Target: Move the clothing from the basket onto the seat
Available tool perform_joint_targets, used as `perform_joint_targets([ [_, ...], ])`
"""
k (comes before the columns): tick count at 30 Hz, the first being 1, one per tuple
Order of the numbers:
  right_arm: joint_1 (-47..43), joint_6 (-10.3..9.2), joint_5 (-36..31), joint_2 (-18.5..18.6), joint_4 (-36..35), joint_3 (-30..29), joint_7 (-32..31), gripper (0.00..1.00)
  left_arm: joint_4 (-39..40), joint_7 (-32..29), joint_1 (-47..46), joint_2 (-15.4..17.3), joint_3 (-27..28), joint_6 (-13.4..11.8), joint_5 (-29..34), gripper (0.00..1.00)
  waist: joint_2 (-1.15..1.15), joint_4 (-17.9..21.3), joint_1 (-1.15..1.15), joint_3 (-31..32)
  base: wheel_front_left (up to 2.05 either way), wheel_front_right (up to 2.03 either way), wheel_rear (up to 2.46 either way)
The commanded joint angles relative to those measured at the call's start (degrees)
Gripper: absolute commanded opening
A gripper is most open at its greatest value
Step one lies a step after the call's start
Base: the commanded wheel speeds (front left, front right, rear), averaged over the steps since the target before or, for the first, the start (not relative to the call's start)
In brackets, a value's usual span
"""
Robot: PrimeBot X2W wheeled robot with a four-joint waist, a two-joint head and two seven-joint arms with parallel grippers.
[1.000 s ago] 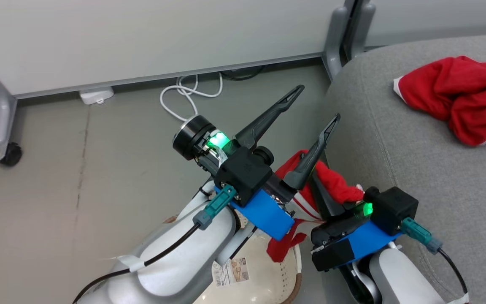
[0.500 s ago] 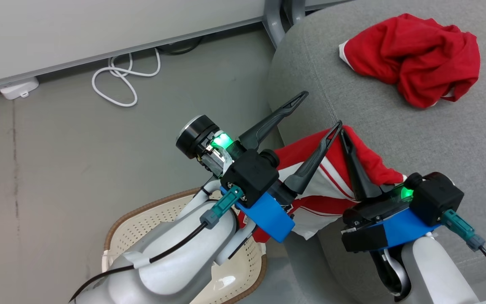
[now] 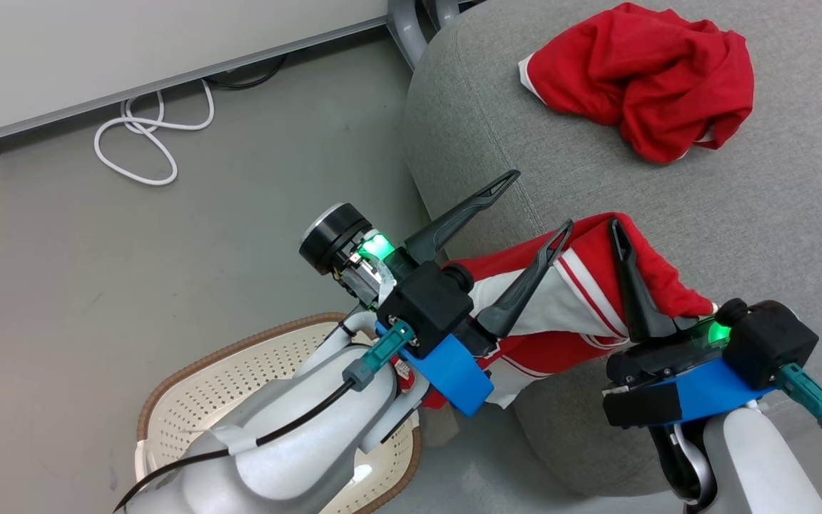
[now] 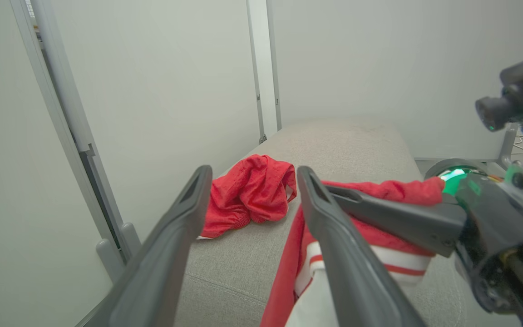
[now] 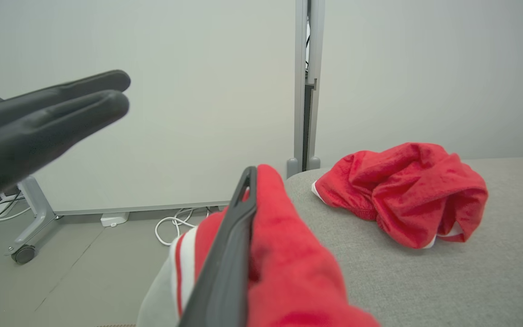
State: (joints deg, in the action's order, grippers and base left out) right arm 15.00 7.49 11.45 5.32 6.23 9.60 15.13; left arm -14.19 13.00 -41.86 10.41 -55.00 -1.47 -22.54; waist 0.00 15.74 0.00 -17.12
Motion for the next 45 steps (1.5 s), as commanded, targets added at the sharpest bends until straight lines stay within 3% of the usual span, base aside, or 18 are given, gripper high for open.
perform_joint_targets([
  [1,0.13,0.01,-0.52,0.15,-0.51,-0.35,0.02,0.0,-0.06,0.35,0.22,0.34,-0.11,-0.07,0.3,1.0,0.0,0.08,0.0,-0.05,0.0,0.0,0.0],
  [10,8.59,0.01,-2.52,2.87,-3.27,-3.12,0.02,0.0,0.7,0.82,-1.21,1.44,0.85,-0.55,0.57,1.0,0.0,-1.05,0.0,-2.22,0.0,0.0,0.0],
  [18,22.82,0.01,-3.87,8.28,-3.97,-7.42,0.02,0.0,1.97,0.76,-3.33,2.6,1.57,-0.96,1.13,1.0,0.0,-3.26,0.0,-6.66,0.0,0.0,0.0],
  [29,44.13,0.01,-5.07,21.03,0.69,-16.38,0.02,0.0,2.79,0.84,-5.82,3.23,1.41,-0.87,2.08,1.0,0.0,-6.43,0.0,-13.96,0.0,0.0,0.0],
  [36,52.46,0.0,-4.88,31.76,8.87,-17.18,0.02,0.0,2.6,1.19,-6.34,3.25,1.24,-1.01,2.29,1.0,0.0,-6.65,0.0,-15.16,0.0,0.0,0.0],
  [38,53.45,0.01,-3.85,33.32,10.8,-17.6,0.02,0.0,2.72,1.2,-6.5,3.41,1.24,-1.07,2.32,1.0,0.0,-6.68,0.0,-15.58,0.0,0.0,0.0],
  [41,53.14,0.01,-3.69,34.45,12.08,-17.31,0.01,0.0,2.79,1.11,-6.61,3.74,1.35,-1.25,2.28,1.0,0.0,-6.5,0.0,-16.07,0.0,0.0,0.0],
  [45,49.34,0.01,-2.91,32.5,15.02,-17.26,0.01,0.0,3.19,0.76,-6.8,4.26,1.47,-1.53,2.13,1.0,0.0,-5.87,0.0,-17.39,0.0,0.0,0.0],
])
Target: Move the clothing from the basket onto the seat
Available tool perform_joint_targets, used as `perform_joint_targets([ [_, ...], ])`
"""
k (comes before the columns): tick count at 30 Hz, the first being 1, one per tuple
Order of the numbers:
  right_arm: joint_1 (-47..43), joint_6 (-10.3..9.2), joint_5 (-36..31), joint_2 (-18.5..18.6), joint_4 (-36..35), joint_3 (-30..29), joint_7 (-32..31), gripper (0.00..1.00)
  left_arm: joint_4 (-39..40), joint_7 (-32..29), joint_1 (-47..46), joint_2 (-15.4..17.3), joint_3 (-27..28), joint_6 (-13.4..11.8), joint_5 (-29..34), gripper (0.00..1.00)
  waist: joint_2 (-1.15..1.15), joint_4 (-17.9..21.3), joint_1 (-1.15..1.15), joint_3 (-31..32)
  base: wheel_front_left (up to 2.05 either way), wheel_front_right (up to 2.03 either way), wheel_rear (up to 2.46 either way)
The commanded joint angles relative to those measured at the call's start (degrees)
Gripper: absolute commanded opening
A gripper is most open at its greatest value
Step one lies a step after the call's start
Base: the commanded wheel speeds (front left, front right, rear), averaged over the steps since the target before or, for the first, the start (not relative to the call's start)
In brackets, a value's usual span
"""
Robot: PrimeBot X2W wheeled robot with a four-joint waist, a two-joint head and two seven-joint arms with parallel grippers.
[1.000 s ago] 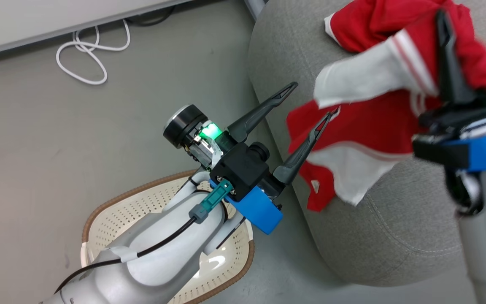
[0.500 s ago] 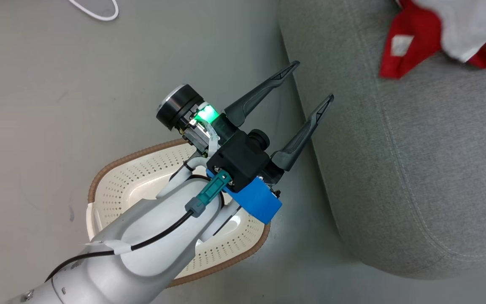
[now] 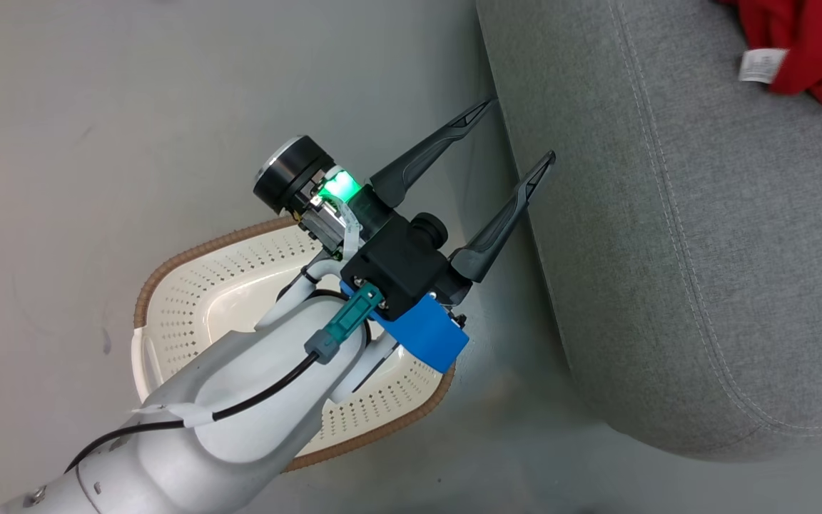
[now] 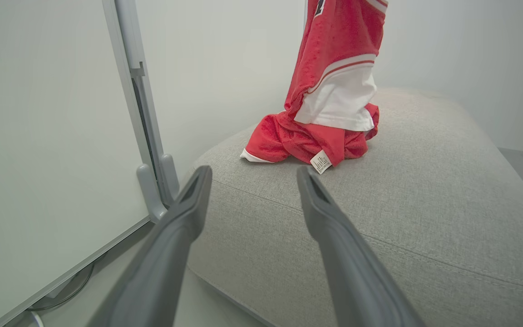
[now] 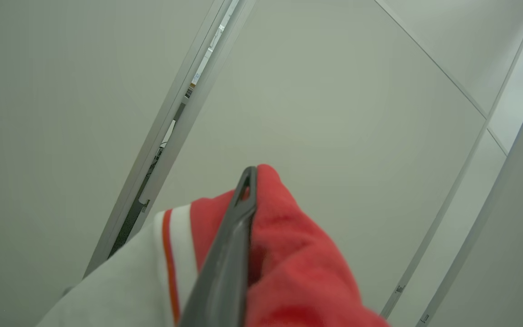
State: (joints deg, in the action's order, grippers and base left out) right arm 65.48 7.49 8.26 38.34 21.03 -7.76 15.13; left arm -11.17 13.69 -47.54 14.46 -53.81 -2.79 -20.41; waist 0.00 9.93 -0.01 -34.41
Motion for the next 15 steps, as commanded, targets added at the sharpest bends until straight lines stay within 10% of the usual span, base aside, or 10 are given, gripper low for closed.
perform_joint_targets([
  [1,-2.09,0.01,0.34,-1.27,0.95,0.03,0.02,0.0,0.23,-0.04,-1.14,0.37,0.26,-0.2,0.0,1.0,0.0,0.02,0.01,-0.45,0.0,0.0,0.0],
  [15,-13.7,0.01,2.7,-12.07,11.25,-2.85,0.02,0.0,1.52,-0.5,-2.76,1.02,-0.43,-0.03,0.58,1.0,0.0,-1.63,0.01,-4.24,0.0,0.0,0.0],
])
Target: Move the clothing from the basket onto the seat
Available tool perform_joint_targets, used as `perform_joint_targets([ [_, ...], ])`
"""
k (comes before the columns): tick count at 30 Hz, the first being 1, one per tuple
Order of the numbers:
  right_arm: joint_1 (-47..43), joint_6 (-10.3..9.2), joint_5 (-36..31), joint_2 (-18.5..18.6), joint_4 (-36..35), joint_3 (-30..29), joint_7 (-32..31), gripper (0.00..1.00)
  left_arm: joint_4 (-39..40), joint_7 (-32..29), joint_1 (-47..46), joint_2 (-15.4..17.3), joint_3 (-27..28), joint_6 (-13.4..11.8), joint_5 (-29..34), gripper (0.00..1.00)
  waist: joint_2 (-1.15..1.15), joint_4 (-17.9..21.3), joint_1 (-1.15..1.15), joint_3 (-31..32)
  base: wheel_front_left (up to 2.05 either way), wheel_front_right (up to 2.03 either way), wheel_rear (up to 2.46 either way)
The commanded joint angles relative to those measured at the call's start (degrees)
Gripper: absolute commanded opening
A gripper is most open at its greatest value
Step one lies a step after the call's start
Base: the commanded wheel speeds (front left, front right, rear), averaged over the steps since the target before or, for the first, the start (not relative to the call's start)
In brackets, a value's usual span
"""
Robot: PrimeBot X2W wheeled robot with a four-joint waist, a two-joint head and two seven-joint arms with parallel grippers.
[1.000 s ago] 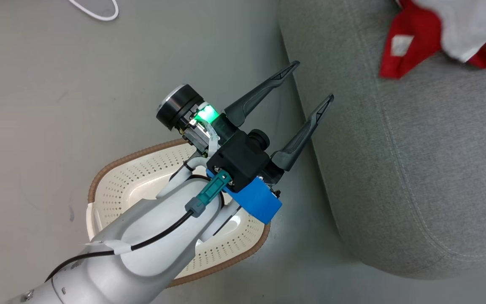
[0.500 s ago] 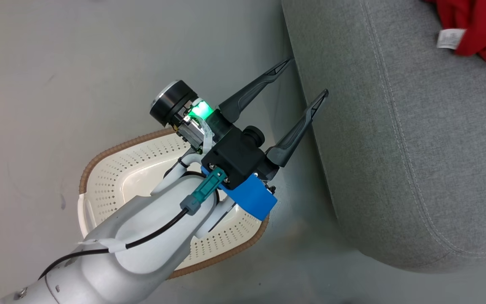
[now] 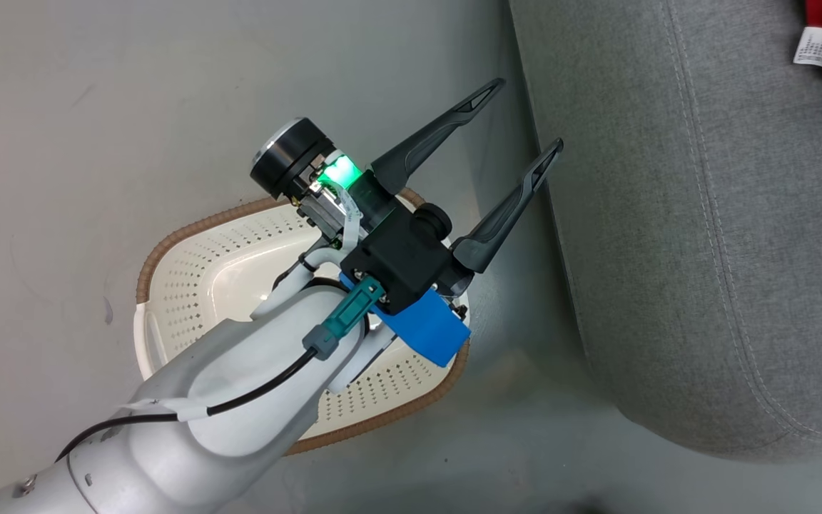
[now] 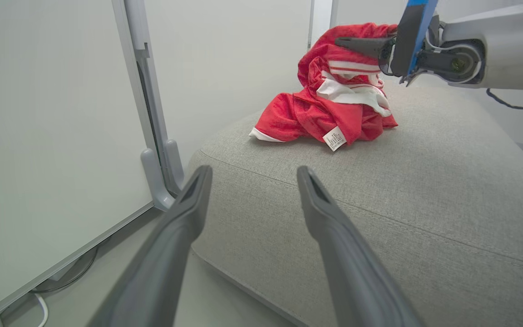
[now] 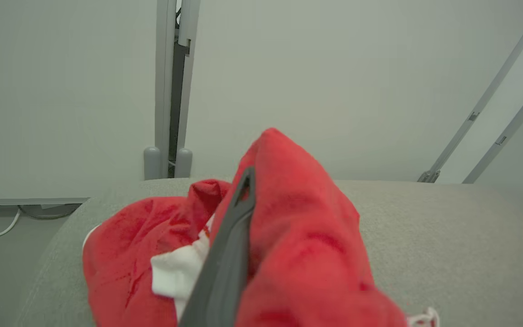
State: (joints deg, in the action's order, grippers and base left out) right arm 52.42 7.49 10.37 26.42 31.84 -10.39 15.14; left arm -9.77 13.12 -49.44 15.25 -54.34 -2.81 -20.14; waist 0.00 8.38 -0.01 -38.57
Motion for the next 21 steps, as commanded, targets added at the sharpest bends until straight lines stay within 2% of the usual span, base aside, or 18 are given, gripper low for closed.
perform_joint_targets([
  [1,-0.75,0.01,0.63,-0.58,1.63,-0.01,0.02,0.0,0.15,0.14,-0.99,0.27,0.11,0.0,0.34,1.0,0.0,-0.16,0.01,-0.16,0.0,0.0,0.0],
  [11,-0.44,0.01,0.95,-1.92,10.76,-1.01,0.01,0.0,0.15,0.8,-1.46,0.08,-0.13,-0.14,0.45,1.0,0.0,-0.59,0.01,-0.1,0.0,0.0,0.0],
  [12,-0.56,0.01,0.94,-2.15,10.81,-1.06,0.01,0.34,-0.02,0.84,-1.31,0.1,-0.19,-0.14,0.4,1.0,0.0,-0.55,0.01,0.21,0.0,0.0,0.0],
  [13,-0.71,0.01,0.99,-2.21,10.87,-1.05,0.01,1.0,-0.1,0.97,-1.11,0.1,-0.19,-0.16,0.31,1.0,0.0,-0.47,0.01,0.54,0.0,0.0,0.0],
  [21,-6.58,0.01,1.58,-4.21,6.92,-0.63,0.01,1.0,-1.24,1.68,1.56,-0.12,0.51,-0.86,-0.79,1.0,0.0,0.6,0.01,6.15,0.0,0.0,0.0],
])
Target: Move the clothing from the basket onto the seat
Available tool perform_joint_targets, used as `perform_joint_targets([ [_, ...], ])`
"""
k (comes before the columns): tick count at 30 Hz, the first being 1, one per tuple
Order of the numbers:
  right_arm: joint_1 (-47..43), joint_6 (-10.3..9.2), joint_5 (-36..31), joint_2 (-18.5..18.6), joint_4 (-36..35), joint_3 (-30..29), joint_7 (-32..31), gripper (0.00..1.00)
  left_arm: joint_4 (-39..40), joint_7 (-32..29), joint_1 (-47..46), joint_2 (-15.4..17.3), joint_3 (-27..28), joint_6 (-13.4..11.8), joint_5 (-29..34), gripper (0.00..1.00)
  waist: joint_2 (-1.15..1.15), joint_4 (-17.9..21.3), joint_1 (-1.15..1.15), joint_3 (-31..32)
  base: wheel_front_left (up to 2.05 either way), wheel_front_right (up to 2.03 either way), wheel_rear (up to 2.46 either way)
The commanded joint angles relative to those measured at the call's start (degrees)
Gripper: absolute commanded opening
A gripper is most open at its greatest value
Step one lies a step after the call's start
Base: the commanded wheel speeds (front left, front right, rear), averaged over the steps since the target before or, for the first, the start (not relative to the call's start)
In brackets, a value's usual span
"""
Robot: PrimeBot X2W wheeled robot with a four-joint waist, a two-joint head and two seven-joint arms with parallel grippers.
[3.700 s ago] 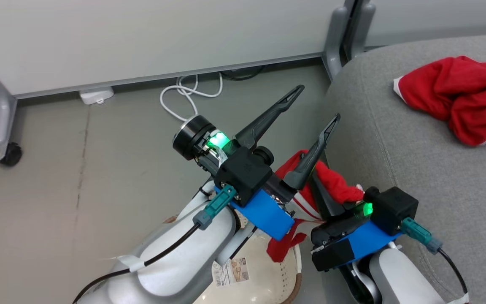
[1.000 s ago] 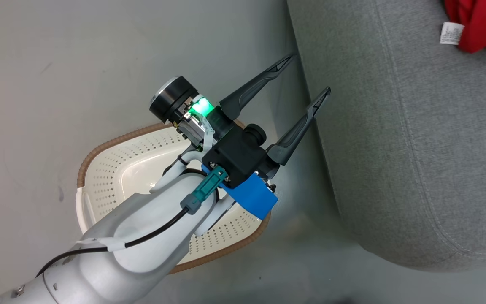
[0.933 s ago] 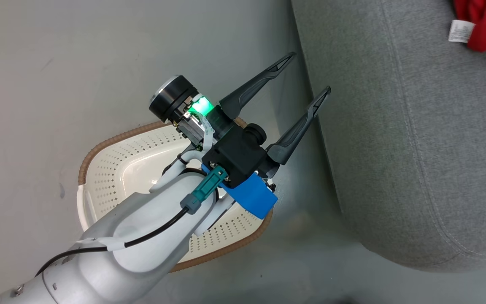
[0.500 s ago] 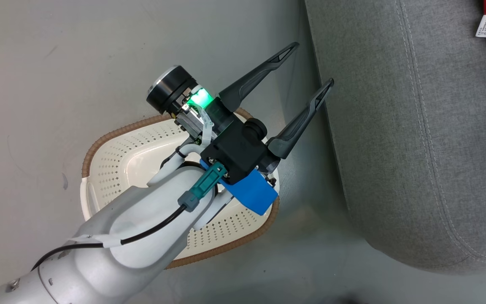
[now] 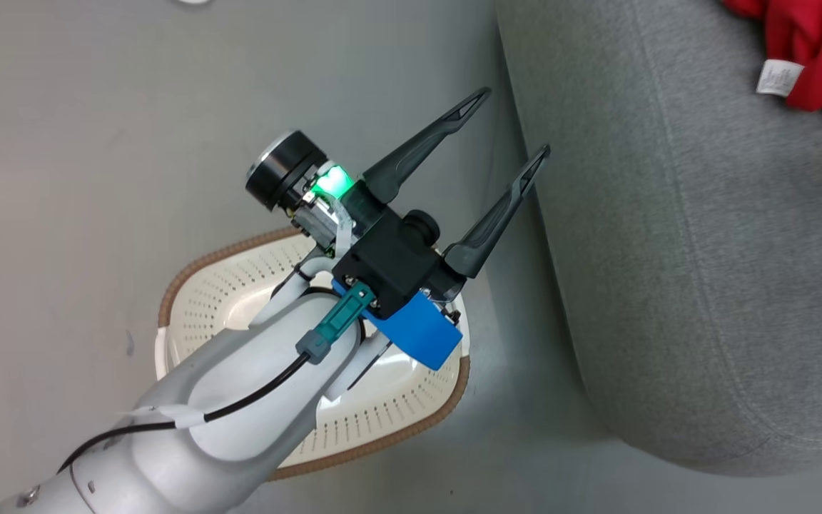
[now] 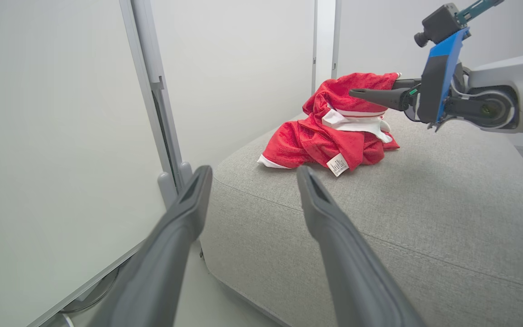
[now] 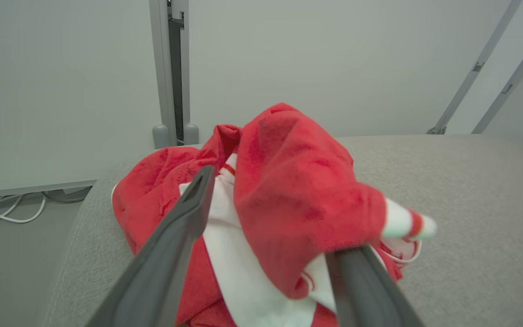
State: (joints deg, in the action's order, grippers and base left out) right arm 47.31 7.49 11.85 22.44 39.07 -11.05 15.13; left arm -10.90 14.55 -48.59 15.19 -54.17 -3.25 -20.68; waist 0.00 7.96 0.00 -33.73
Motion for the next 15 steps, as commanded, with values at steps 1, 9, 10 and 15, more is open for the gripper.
perform_joint_targets([
  [1,-2.9,0.01,-0.06,-0.47,-0.91,0.29,0.02,1.0,-0.23,0.29,1.19,-0.09,0.54,-0.42,-0.48,1.0,0.0,1.13,0.0,2.21,0.0,0.0,0.0],
  [9,-14.27,0.01,-0.32,-2.95,-6.83,0.45,0.02,1.0,-1.03,0.66,5.78,0.03,2.04,-1.28,-1.62,1.0,0.0,0.66,0.0,9.43,0.0,0.0,0.0],
  [10,-15.52,0.01,-0.45,-3.5,-7.88,0.55,0.02,1.0,-0.99,0.66,6.42,0.0,2.44,-1.36,-1.79,1.0,0.0,0.41,0.0,10.35,0.0,0.0,0.0],
  [15,-22.23,0.01,-1.3,-7.08,-15.4,2.14,0.03,1.0,-0.67,0.69,10.9,-0.57,4.65,-1.75,-2.25,1.0,0.0,-1.54,0.0,15.05,0.0,0.0,0.0],
])
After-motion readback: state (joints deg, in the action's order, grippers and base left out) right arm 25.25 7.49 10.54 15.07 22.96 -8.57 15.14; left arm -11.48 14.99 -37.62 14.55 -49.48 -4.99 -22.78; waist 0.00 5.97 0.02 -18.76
